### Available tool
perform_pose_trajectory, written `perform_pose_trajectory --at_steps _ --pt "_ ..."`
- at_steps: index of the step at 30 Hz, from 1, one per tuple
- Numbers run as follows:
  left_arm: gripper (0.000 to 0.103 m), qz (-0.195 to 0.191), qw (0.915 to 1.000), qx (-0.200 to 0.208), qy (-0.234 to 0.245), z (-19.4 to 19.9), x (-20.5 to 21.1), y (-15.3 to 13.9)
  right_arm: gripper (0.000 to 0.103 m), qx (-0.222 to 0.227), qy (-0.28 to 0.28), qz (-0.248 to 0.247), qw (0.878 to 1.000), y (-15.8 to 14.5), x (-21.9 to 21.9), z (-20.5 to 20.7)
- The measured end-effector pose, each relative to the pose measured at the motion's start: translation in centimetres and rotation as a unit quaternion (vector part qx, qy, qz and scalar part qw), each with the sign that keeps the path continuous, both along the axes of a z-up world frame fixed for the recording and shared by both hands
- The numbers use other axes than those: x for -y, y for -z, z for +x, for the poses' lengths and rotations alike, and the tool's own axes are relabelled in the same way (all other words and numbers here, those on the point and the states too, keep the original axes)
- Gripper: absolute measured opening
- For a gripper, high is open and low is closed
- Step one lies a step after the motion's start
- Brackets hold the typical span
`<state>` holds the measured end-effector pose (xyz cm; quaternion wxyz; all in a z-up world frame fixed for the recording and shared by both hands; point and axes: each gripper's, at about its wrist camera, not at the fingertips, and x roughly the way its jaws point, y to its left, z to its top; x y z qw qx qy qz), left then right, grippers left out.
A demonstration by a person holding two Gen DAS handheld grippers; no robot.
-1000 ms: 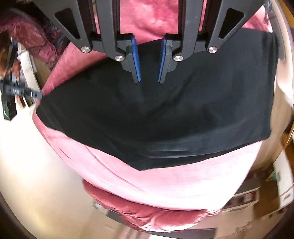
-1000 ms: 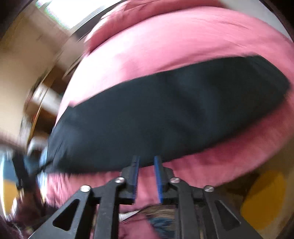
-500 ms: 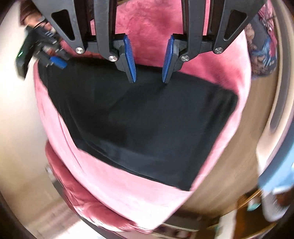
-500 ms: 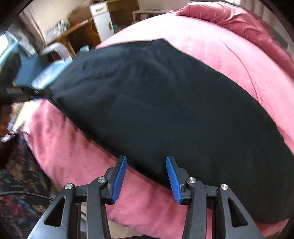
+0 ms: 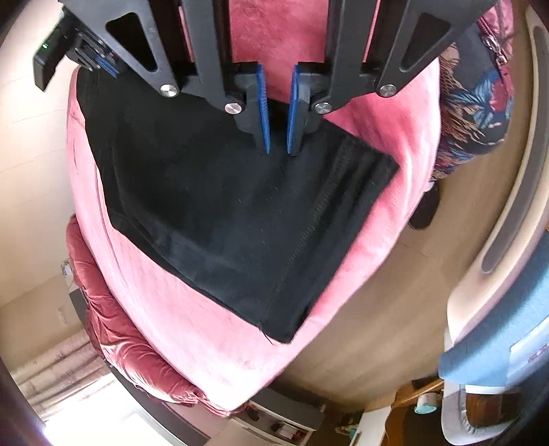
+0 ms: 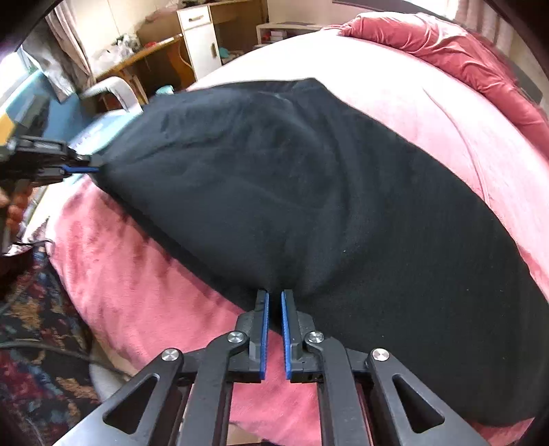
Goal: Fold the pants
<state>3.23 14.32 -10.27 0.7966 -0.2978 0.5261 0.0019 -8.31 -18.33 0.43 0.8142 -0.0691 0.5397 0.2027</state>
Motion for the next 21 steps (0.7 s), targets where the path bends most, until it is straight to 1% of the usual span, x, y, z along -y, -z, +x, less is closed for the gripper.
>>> perform_pose_trajectory --at_steps 3,4,5,7,9,11,12,14,15,17,18,20,21 --pt "0.01 0.015 0.9999 0.003 -0.004 -0.4 -0.6 -0.5 0.006 0.005 -0.006 0.017 1.0 -1.1 0.6 -0.7" --pt "0.01 0.022 0.9997 0.006 -0.003 -0.5 -0.6 -0.8 0.006 0.002 -0.008 0.019 1.0 -1.0 0.6 -0.9" --pt "0.01 0.034 0.9992 0.018 0.006 -0.7 -0.3 -1.4 0.006 -0.002 -0.01 0.017 1.0 -0.7 0.6 -1.1" --pt "0.01 0.042 0.998 0.036 0.033 -0.9 0.4 -2.1 0.006 -0.012 -0.01 0.007 1.0 0.6 0.3 -1.0" --pt "0.01 0.065 0.994 0.054 0.07 -0.7 2.0 -2.9 0.006 -0.021 -0.003 0.011 1.0 1.4 0.1 -0.7" --pt "0.012 0.091 0.988 0.061 0.108 -0.5 3.9 -3.1 0.007 -0.025 0.0 0.011 1.0 1.7 0.1 -0.5" --pt "0.012 0.101 0.9856 0.06 0.122 -0.4 4.6 -3.0 0.007 -0.026 0.0 0.013 1.0 1.7 0.2 -0.4" --pt "0.013 0.105 0.9827 0.051 0.143 0.0 5.8 -2.2 0.01 -0.028 -0.001 0.016 0.999 1.6 0.2 -0.3" --pt "0.013 0.116 0.981 0.036 0.151 0.4 6.4 -1.7 0.011 -0.031 -0.001 0.021 0.999 1.5 0.5 -0.4" --pt "0.013 0.147 0.9763 0.011 0.158 0.7 7.0 -0.6 0.011 -0.033 0.0 0.027 0.999 1.2 1.0 -0.6" --pt "0.013 0.153 0.9752 0.005 0.159 0.7 7.1 -0.3 0.011 -0.034 0.001 0.03 0.999 1.1 1.2 -0.7" --pt "0.013 0.16 0.9745 0.009 0.157 0.4 7.0 -0.6 0.011 -0.042 0.004 0.048 0.998 0.7 2.0 -1.0" --pt "0.013 0.163 0.9736 0.013 0.159 0.3 7.1 -0.9 0.013 -0.045 0.006 0.062 0.997 0.5 2.3 -1.0"
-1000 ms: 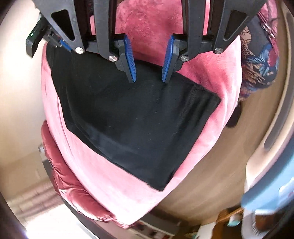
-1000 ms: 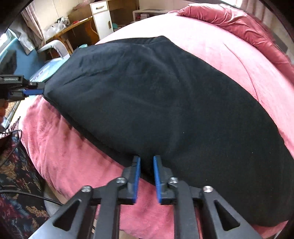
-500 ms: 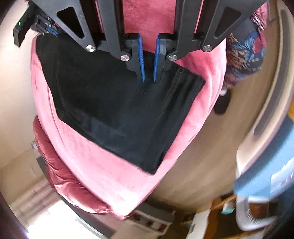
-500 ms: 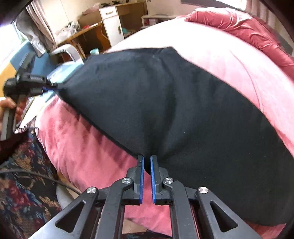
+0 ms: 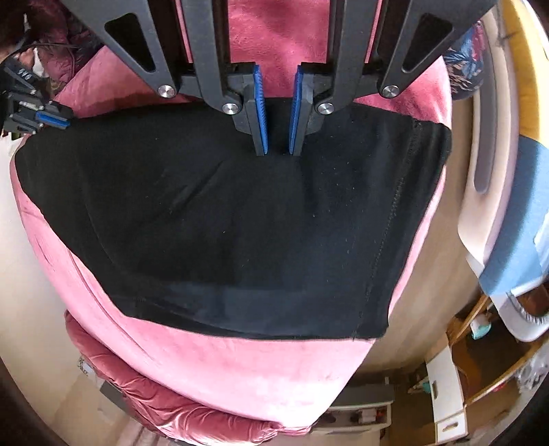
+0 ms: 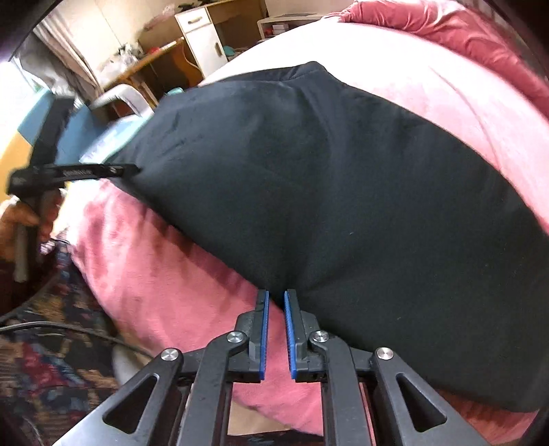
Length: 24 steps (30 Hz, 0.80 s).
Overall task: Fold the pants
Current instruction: 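Open both grippers and release the folded trousers flat on the bed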
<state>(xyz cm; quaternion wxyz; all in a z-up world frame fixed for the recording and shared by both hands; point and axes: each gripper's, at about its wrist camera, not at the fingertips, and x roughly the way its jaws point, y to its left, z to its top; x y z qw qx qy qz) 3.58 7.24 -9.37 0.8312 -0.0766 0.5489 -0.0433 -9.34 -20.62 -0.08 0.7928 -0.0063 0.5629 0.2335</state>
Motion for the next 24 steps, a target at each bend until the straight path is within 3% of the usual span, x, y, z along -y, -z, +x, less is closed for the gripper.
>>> perform_pose_trajectory --at_steps 1,3,9,16,23,24 --pt "0.013 0.0 1.0 0.007 0.003 -0.1 0.1 -0.4 0.018 0.001 0.009 0.017 1.0 -0.5 0.5 0.1" --pt "0.013 -0.004 0.9998 0.019 0.009 -0.3 0.6 -1.2 0.039 0.01 0.021 0.029 0.999 -1.6 1.3 0.4" --pt "0.016 -0.002 0.995 0.078 0.063 0.2 3.7 -3.6 0.039 0.039 0.06 0.082 0.994 -4.3 2.2 5.1" --pt "0.018 -0.005 0.9889 0.104 0.106 2.4 7.5 -3.8 0.039 0.051 0.082 0.075 0.993 -5.5 0.9 15.5" --pt "0.021 0.001 0.9888 0.091 0.119 4.5 7.8 -1.2 0.039 -0.039 0.071 0.092 0.992 -2.3 -1.0 23.5" --pt "0.021 0.004 0.9891 0.088 0.118 4.7 7.9 -0.9 0.03 -0.048 0.062 0.094 0.993 -1.8 -1.4 23.9"
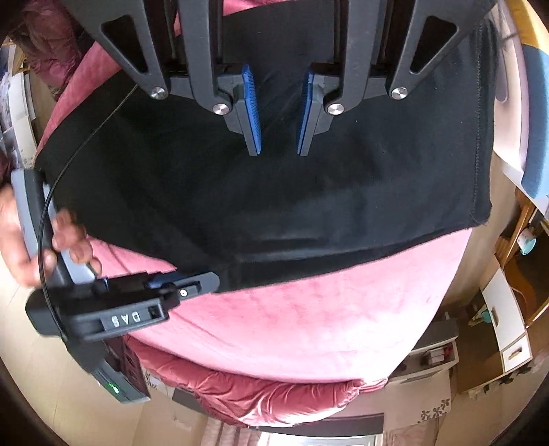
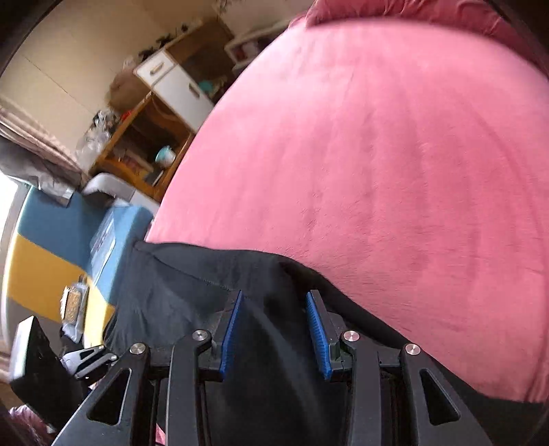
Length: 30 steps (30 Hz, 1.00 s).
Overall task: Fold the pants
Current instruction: 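Open both grippers and release the folded trousers flat on the bed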
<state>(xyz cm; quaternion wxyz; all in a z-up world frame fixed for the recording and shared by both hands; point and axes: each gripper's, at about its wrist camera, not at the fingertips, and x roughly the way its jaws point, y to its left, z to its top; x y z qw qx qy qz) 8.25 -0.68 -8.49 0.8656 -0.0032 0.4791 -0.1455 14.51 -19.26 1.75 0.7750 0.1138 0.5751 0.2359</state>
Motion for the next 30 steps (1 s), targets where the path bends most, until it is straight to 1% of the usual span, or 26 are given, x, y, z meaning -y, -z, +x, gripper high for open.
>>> perform_pose_trajectory --at_steps 1,2,3,5,6,8,10,12,16,18,19,24,26,28,30 --pt "0.021 0.005 1.0 -0.002 -0.002 0.2 0.1 0.3 0.021 0.002 -0.011 -0.003 1.0 0.2 -0.5 0.1" --pt "0.021 0.014 0.9999 -0.008 -0.006 0.2 -0.2 0.8 0.009 0.009 -0.018 -0.008 1.0 0.4 -0.9 0.0" --pt "0.021 0.017 0.9997 -0.014 -0.01 0.1 -0.4 1.3 0.008 0.019 -0.021 -0.01 1.0 0.1 -1.0 0.0" --pt "0.021 0.018 0.9993 -0.024 -0.021 -0.2 -0.8 2.2 0.007 0.048 -0.005 -0.009 0.999 -0.5 -0.5 0.1" --pt "0.021 0.017 0.9994 -0.019 -0.023 -0.4 -0.9 2.5 0.006 0.05 0.004 -0.009 0.999 -0.3 -0.2 0.4" --pt "0.021 0.03 0.9992 -0.011 -0.023 -0.7 -0.4 2.5 0.006 0.04 0.012 -0.027 0.999 1.1 -0.3 0.8" --pt "0.021 0.032 0.9991 -0.011 -0.026 -0.6 -0.2 2.7 0.006 0.039 -0.002 -0.061 0.997 2.3 -1.2 0.8" --pt "0.021 0.026 0.9991 -0.013 -0.03 -0.5 -0.3 2.6 0.006 0.045 -0.005 -0.077 0.996 2.7 -1.8 0.9" --pt "0.021 0.024 0.999 -0.015 -0.034 -0.6 -0.5 2.3 0.008 0.067 -0.006 -0.101 0.993 1.5 -2.5 0.5" --pt "0.022 0.023 0.999 -0.014 -0.036 -0.6 -0.5 2.2 0.02 0.083 0.002 -0.106 0.991 0.4 -3.1 0.0" --pt "0.025 0.02 0.999 -0.015 -0.037 -0.6 -0.5 2.1 0.022 0.09 0.012 -0.108 0.99 -0.3 -3.1 -0.5" --pt "0.029 0.018 0.9991 -0.011 -0.038 -0.7 -0.8 1.6 0.023 0.113 0.037 -0.093 0.988 -2.7 -1.7 -3.5" --pt "0.029 0.019 0.999 -0.009 -0.04 -1.0 -0.8 1.5 0.023 0.112 0.042 -0.093 0.988 -3.0 -1.1 -5.0" --pt "0.03 0.02 0.9989 -0.008 -0.041 -1.1 -0.8 1.4 0.025 0.111 0.046 -0.106 0.987 -2.8 -0.6 -6.3" --pt "0.03 0.023 0.9988 -0.004 -0.043 -1.5 -0.8 1.3 0.026 0.105 0.057 -0.107 0.987 -2.7 -0.1 -7.4"
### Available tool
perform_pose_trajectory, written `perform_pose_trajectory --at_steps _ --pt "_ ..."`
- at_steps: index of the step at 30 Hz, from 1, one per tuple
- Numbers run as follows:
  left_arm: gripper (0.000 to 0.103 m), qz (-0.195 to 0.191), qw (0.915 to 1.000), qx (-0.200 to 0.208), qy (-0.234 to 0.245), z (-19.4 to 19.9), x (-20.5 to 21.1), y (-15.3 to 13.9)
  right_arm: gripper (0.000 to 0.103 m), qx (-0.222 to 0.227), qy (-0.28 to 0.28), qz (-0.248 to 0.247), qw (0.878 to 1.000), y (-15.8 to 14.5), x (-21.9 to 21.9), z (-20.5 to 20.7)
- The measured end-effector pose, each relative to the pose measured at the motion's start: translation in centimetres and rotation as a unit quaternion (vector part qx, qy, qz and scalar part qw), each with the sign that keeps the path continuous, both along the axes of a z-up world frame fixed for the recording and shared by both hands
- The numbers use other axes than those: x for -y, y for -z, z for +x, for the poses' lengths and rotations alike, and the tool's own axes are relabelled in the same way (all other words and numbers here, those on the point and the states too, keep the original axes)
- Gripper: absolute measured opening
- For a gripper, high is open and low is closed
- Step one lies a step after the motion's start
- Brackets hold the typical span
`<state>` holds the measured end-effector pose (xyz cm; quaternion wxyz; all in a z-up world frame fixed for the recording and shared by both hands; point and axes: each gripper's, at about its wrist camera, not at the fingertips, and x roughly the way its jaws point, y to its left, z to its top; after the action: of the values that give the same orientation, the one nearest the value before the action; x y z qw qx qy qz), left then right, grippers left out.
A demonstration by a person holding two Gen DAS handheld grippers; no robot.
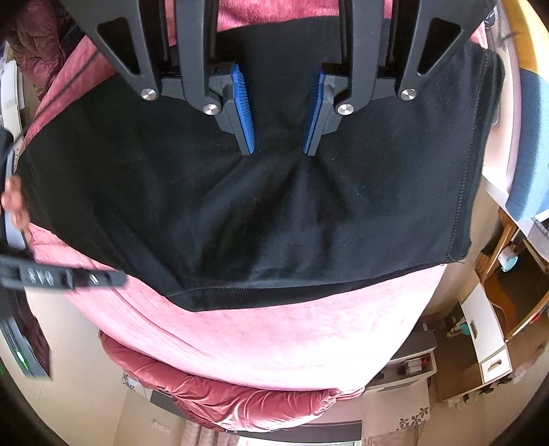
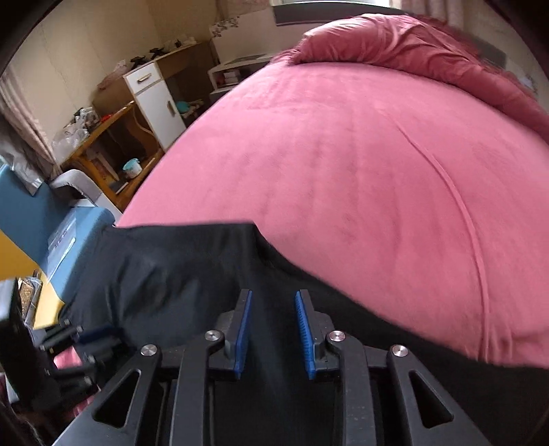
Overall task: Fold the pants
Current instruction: 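Open both grippers and release the folded trousers flat on the bed, then grasp a trouser leg hem with the right gripper and lift it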
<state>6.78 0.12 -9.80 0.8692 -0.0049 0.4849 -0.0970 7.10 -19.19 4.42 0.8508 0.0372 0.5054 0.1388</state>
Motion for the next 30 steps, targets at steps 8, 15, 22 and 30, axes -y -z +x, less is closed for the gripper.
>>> perform_pose_trajectory --at_steps 8,15,22,30 --pt "0.032 0.007 0.9999 -0.004 -0.013 -1.3 -0.6 0.2 0.028 -0.008 0.069 0.001 0.998 0.8 5.3 -5.0" --pt "0.032 -0.001 0.9968 -0.002 -0.079 -2.1 -4.6 -0.2 0.028 -0.012 0.151 0.008 0.988 0.8 10.4 -9.6" --pt "0.032 0.012 0.9876 -0.032 -0.153 -1.4 -8.8 0.9 0.028 -0.065 0.202 -0.028 0.977 4.1 14.8 -14.4" --pt "0.033 0.006 0.9919 -0.005 -0.126 -1.1 -6.2 -1.6 0.038 -0.028 0.227 0.017 0.973 2.8 16.9 -16.9"
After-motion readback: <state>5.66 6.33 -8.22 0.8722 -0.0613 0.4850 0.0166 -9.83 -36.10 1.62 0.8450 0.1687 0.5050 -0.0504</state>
